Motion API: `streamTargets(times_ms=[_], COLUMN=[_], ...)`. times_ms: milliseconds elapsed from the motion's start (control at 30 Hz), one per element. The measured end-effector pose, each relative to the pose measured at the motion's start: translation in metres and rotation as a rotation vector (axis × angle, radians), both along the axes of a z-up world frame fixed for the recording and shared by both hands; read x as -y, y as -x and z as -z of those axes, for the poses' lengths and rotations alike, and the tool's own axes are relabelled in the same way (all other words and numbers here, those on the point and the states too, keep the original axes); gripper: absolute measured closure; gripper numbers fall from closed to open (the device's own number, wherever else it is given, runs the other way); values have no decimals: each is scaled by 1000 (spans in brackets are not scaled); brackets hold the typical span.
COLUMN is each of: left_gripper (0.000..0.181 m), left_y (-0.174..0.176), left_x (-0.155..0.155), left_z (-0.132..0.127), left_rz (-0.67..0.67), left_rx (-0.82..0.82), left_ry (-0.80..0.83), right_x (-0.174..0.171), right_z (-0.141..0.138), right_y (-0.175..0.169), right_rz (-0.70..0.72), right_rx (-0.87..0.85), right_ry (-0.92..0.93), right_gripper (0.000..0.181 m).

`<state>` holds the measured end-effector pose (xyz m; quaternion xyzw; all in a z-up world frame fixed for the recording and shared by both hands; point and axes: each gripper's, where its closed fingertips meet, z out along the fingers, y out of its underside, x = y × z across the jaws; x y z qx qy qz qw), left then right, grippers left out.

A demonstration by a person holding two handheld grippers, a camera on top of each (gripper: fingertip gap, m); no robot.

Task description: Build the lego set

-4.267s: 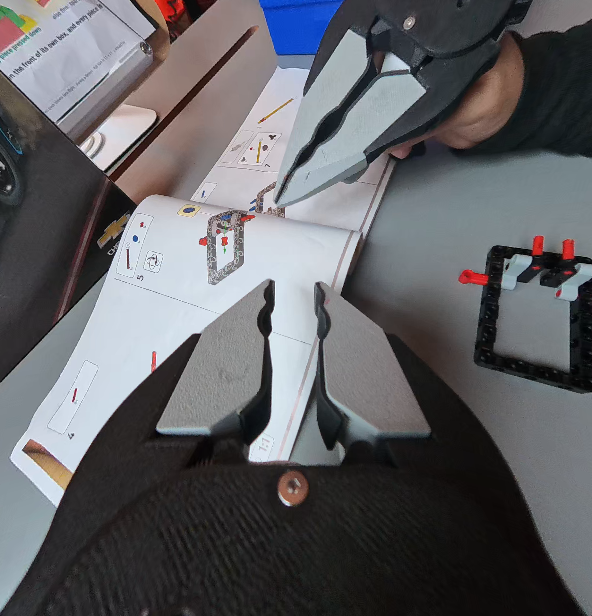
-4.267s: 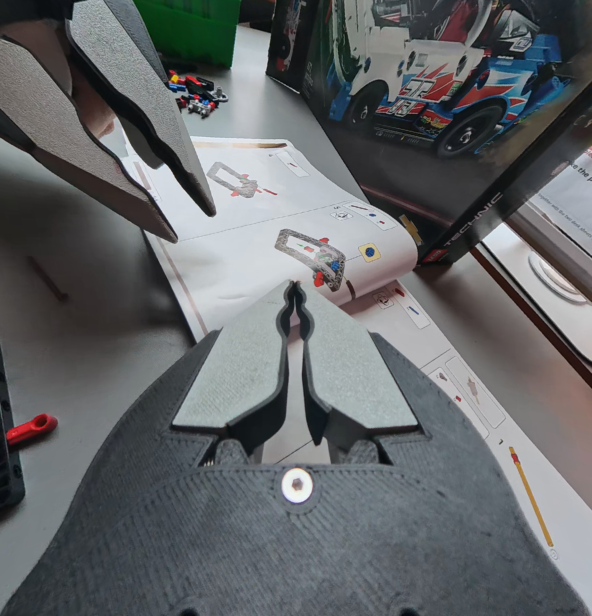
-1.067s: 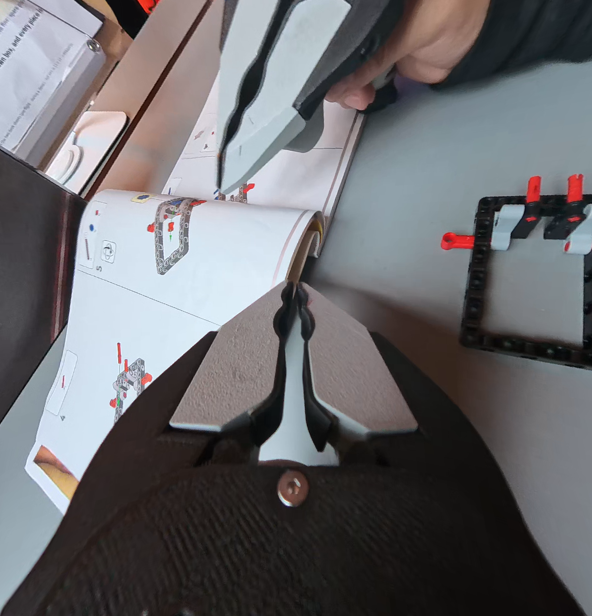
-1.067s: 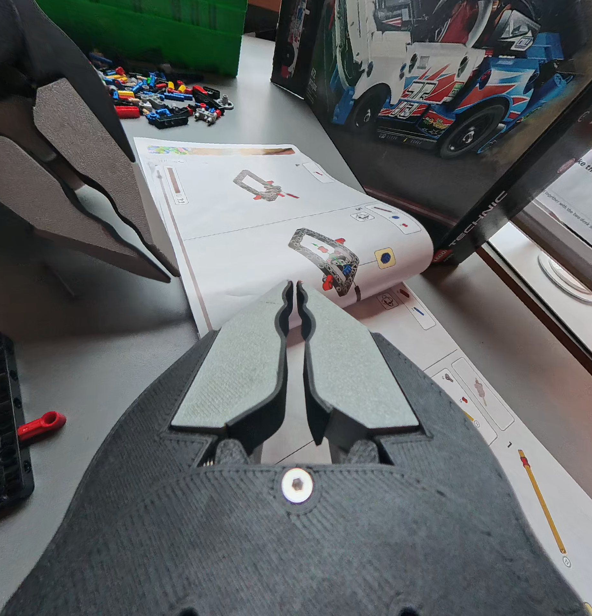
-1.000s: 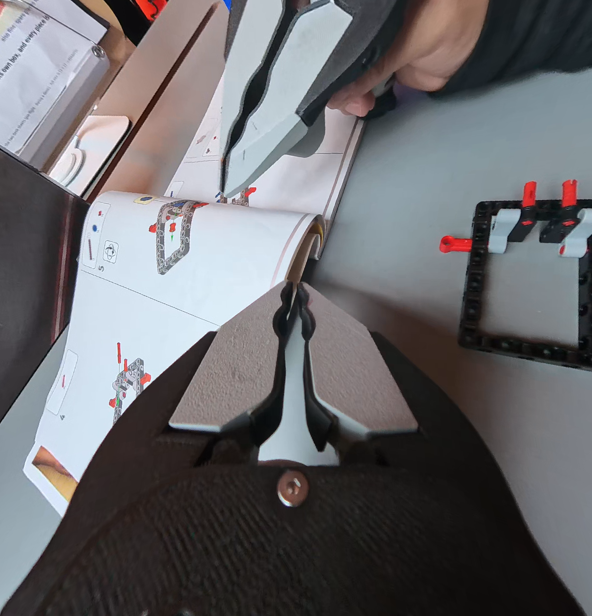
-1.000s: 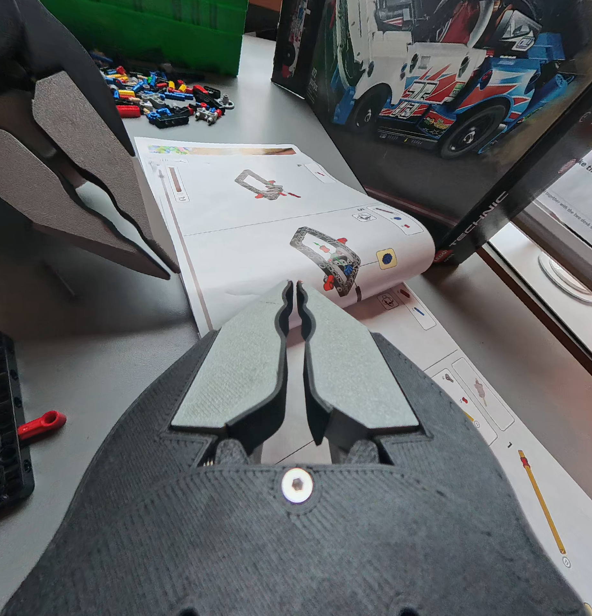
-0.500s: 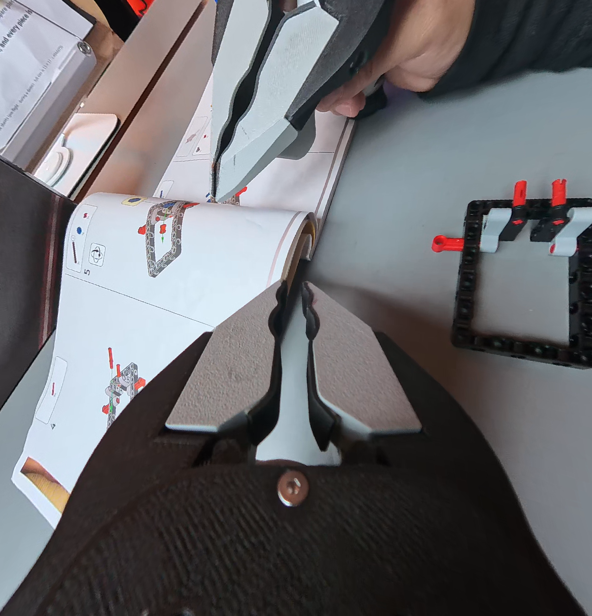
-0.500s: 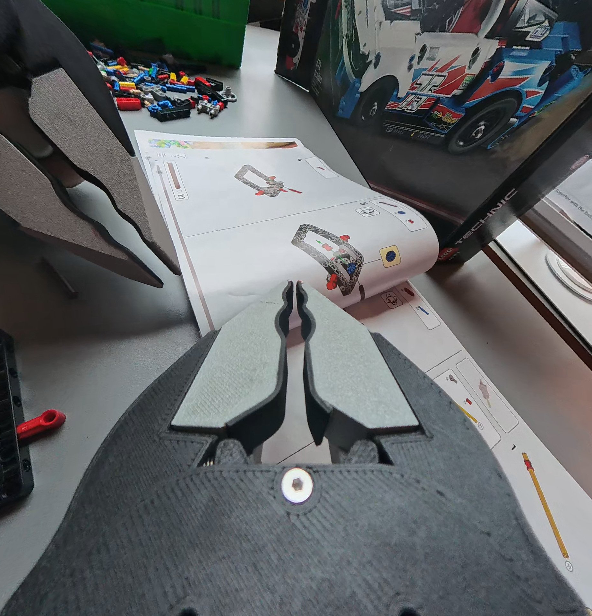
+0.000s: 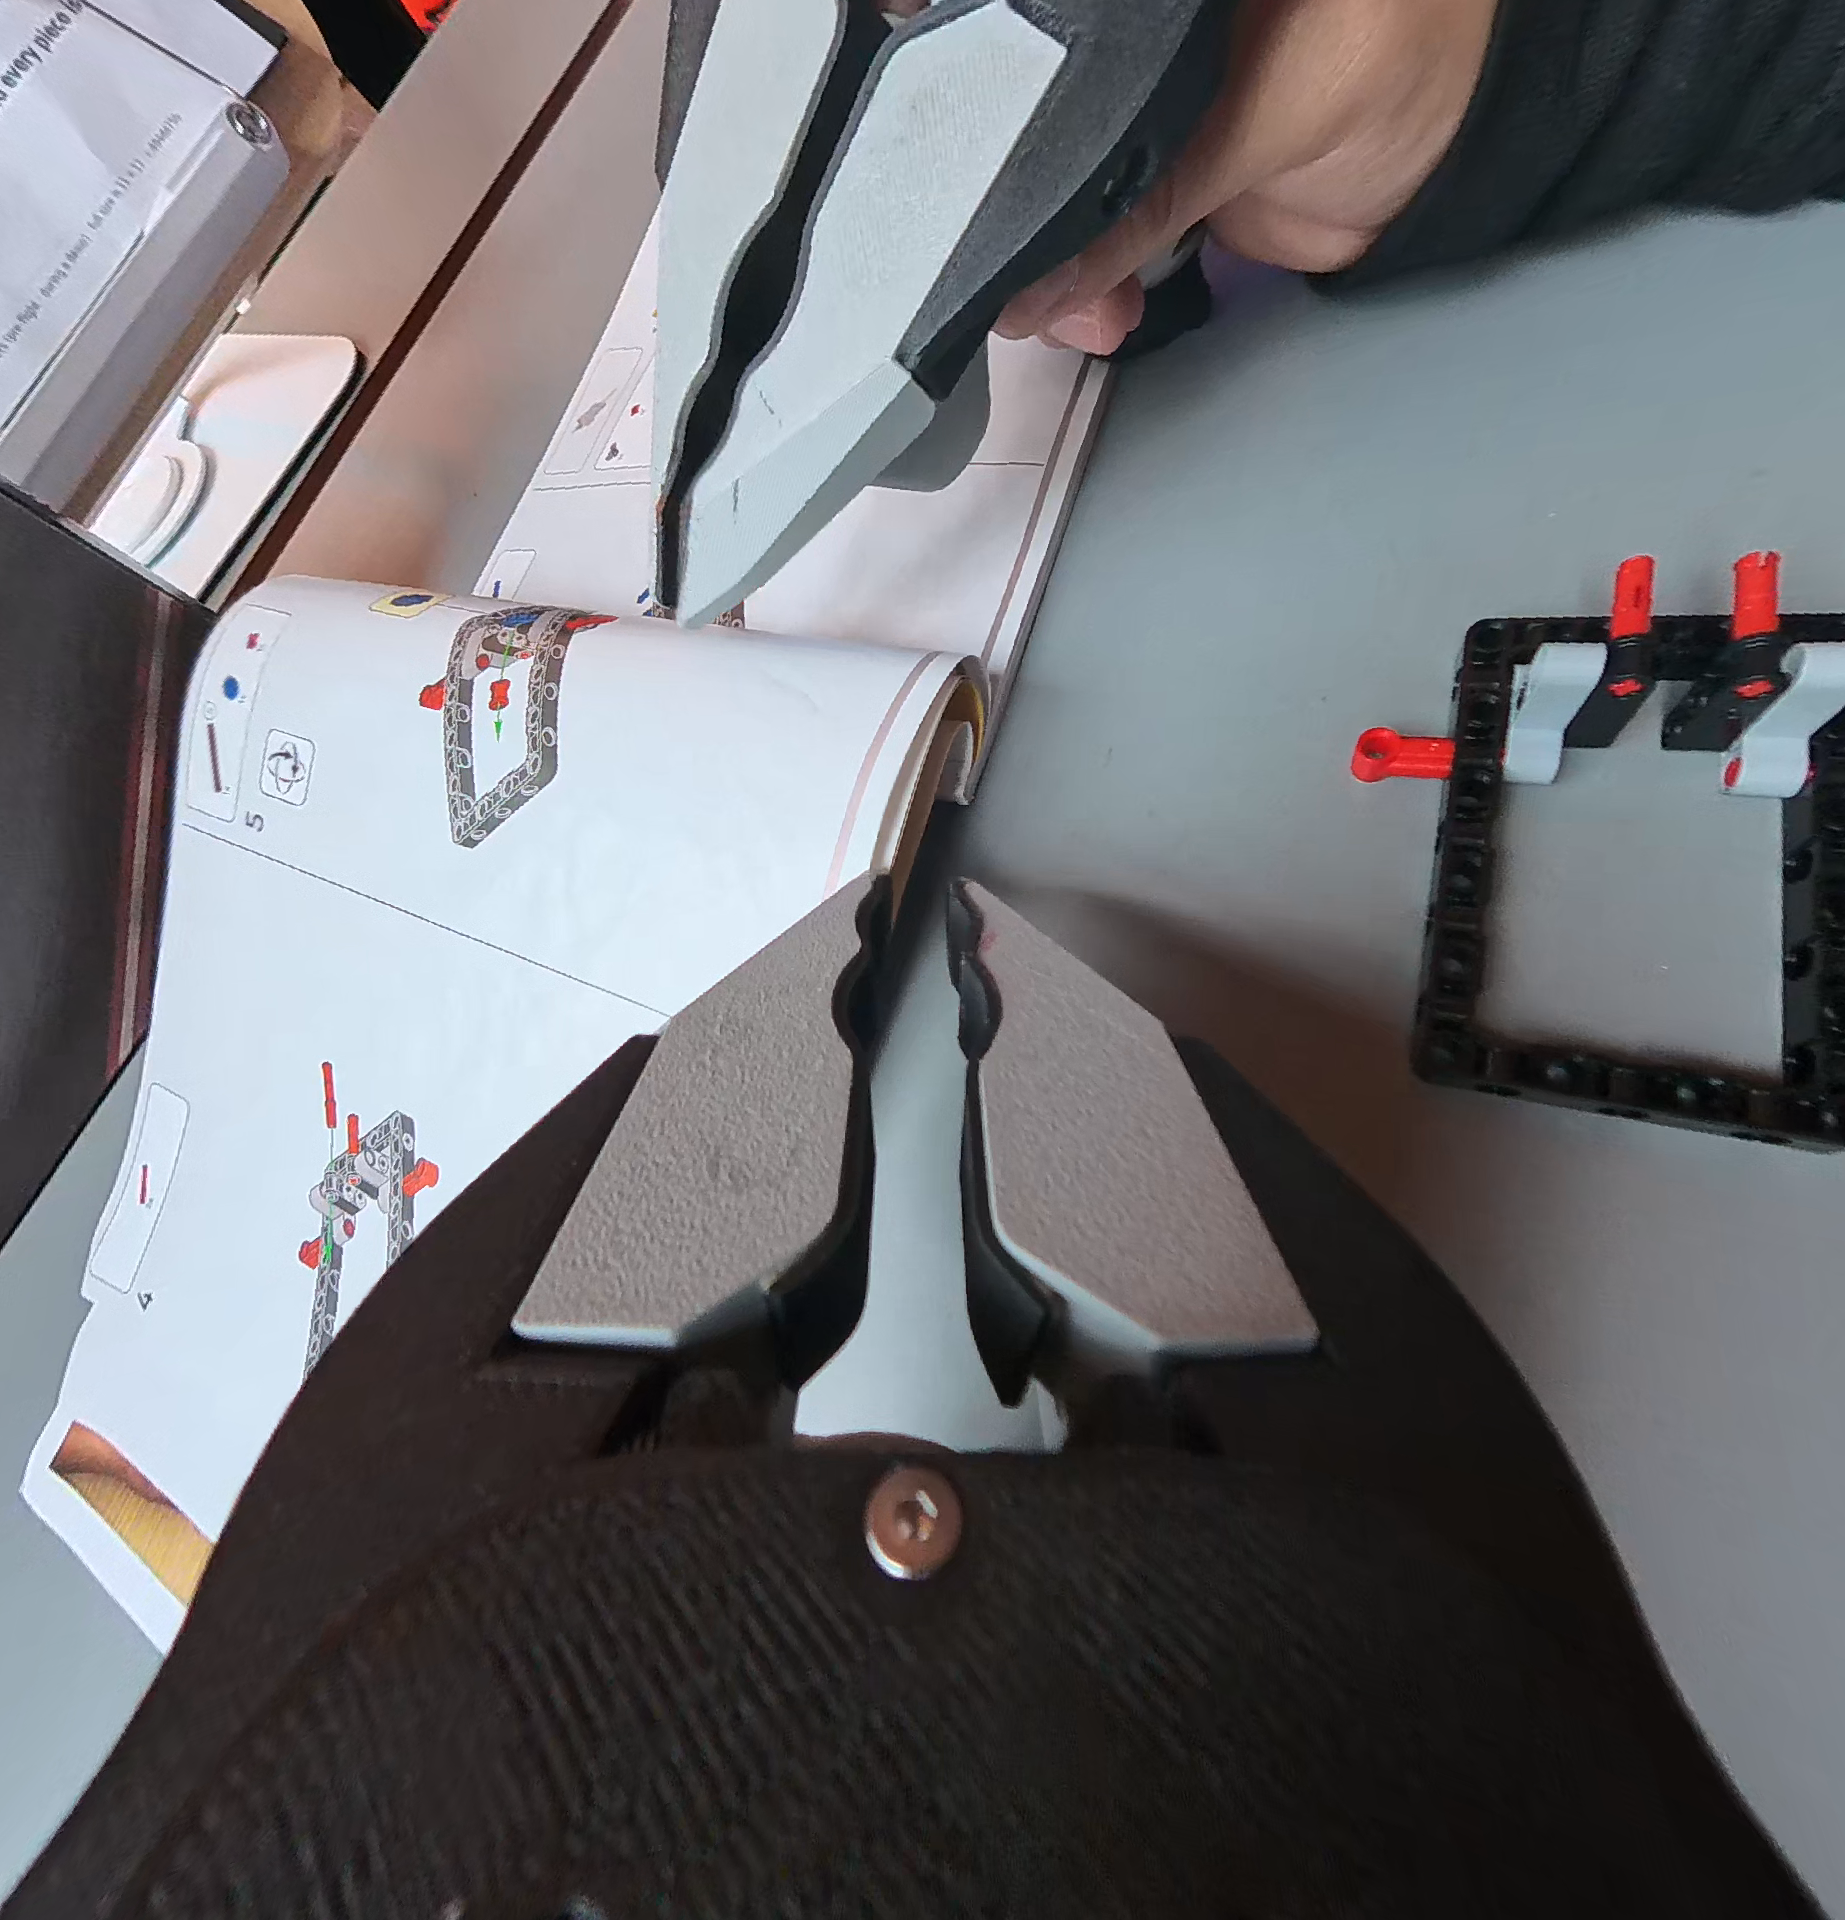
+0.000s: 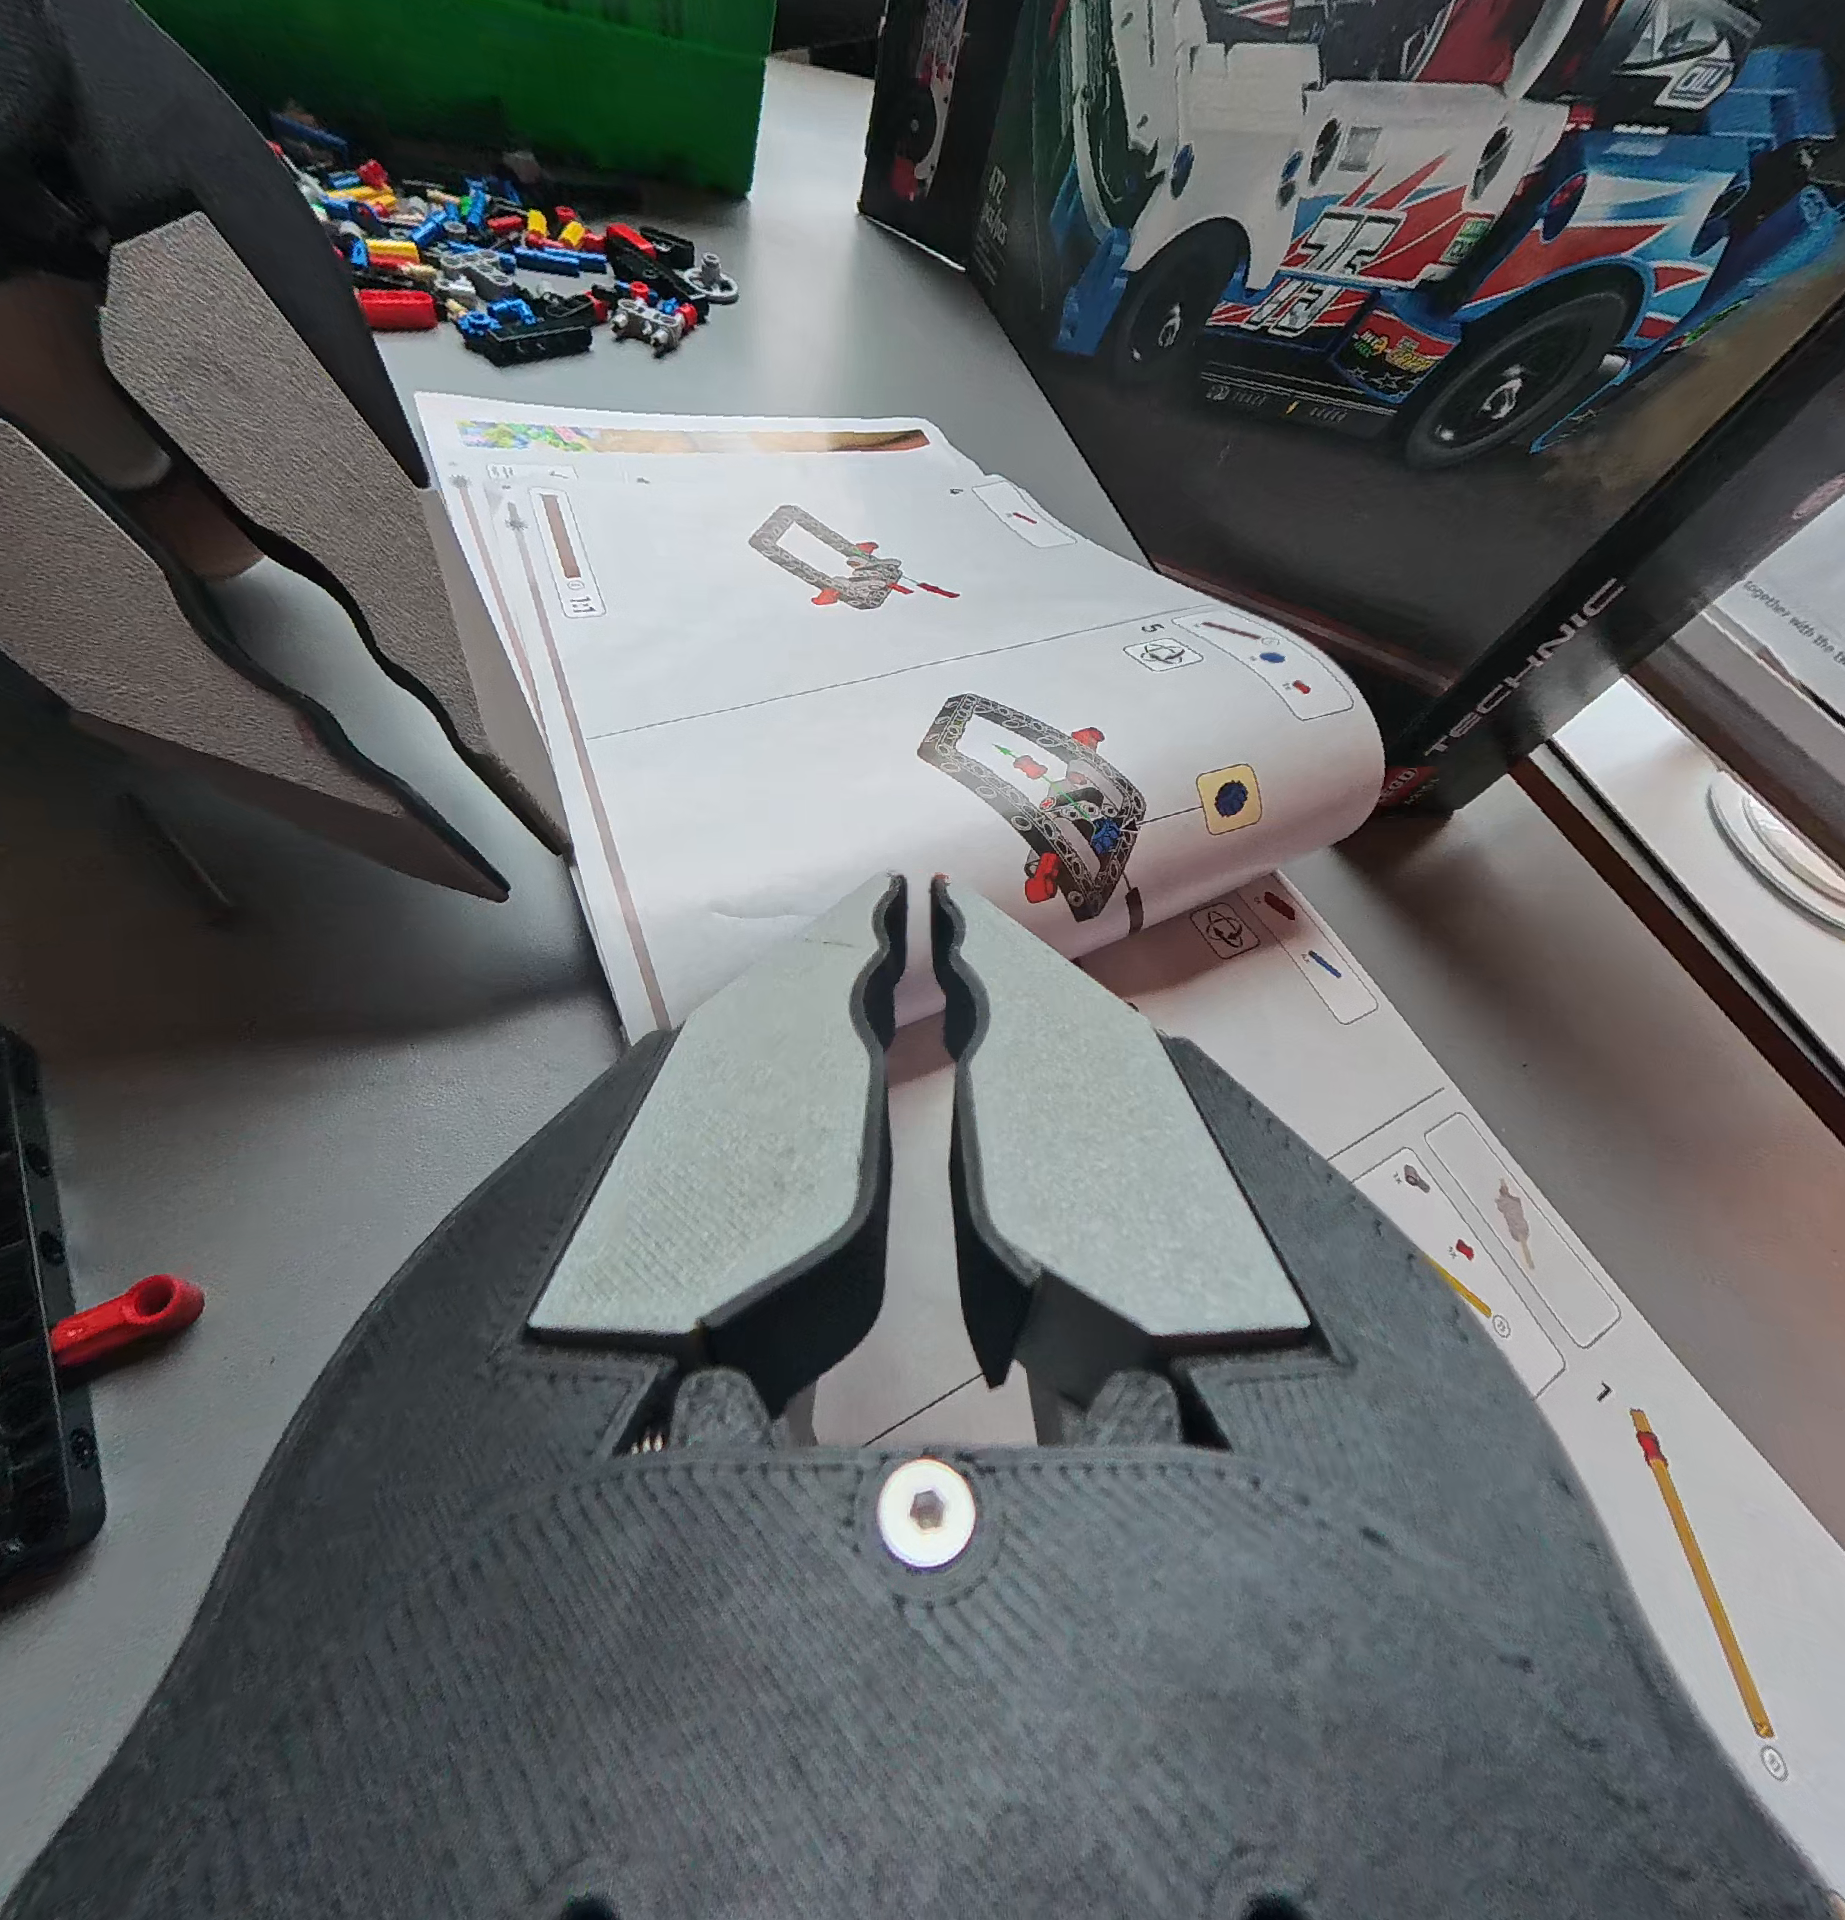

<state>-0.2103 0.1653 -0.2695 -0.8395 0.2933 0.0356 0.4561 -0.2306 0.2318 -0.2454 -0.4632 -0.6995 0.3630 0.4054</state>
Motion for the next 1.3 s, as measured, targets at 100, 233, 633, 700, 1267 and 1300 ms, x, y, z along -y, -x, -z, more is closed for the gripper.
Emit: streamTargets(times_ms=[100,233,633,700,1267,1300], left_gripper=[173,173,168,155,160,160], left_y=[0,1,7,9,22,24], left_x=[0,0,-1,-3,-9,-10], left_z=[-1,1,-15,-16,-29,-29], left_rz=[-2,-2,-29,-54,-124,-132], left_rx=[0,0,41,70,117,121], left_ry=[-1,8,-46,-50,-116,-119], right_x=[0,0,-3,-5,-11,-9], right_z=[0,0,-1,-3,-84,-85], right_y=[0,0,1,0,-40,-40], right_rz=[-1,-2,7,16,13,15], right_rx=[0,3,12,0,-102,-97], right_ry=[4,12,55,76,314,311], right_gripper=[181,179,154,148,121,121])
